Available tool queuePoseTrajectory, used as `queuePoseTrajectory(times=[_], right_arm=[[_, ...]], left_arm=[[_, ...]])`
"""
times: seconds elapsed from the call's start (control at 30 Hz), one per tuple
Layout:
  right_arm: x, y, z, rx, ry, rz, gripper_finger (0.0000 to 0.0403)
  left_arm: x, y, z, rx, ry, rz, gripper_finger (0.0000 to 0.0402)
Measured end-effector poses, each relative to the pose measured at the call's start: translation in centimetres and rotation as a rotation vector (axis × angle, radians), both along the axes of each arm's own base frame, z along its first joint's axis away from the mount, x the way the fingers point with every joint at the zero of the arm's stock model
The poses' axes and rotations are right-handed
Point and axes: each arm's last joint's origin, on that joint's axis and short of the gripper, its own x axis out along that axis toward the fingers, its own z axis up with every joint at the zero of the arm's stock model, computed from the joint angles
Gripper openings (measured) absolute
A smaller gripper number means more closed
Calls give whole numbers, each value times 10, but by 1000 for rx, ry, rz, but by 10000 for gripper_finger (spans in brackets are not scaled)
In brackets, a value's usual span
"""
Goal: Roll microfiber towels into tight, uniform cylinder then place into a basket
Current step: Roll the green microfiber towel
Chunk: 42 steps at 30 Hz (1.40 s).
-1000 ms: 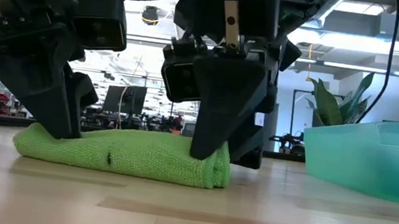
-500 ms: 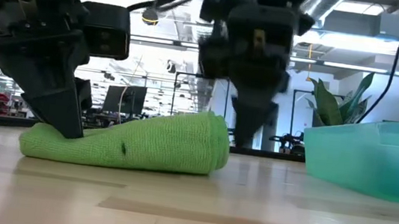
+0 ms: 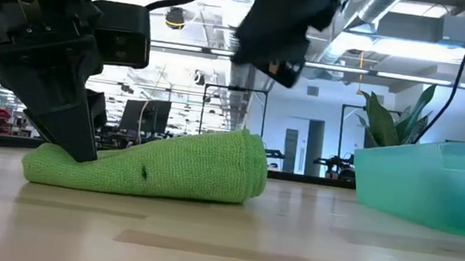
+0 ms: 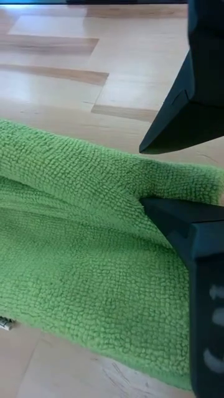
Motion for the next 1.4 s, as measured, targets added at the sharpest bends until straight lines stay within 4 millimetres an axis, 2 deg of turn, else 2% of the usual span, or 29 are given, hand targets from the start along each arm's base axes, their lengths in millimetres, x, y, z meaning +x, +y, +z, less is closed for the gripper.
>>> queuePoseTrajectory(times=[0.07, 0.27, 0.47, 0.73, 1.0, 1.4], right_arm=[[4, 6, -2, 16, -32, 10, 120], [17, 11, -35, 86, 23, 16, 120], [23, 6, -66, 125, 126, -7, 120], [26, -15, -72, 55, 163, -123, 120], [21, -24, -77, 21, 256, -196, 120], [19, -31, -78, -1, 296, -225, 120]], left_arm=[[0, 0, 0, 4, -1, 2, 125], [0, 0, 0, 12, -6, 4, 125], [0, 0, 0, 13, -7, 6, 125], [0, 1, 0, 12, -5, 27, 125], [1, 2, 0, 29, -14, 34, 125], [1, 3, 0, 90, -42, 41, 125]])
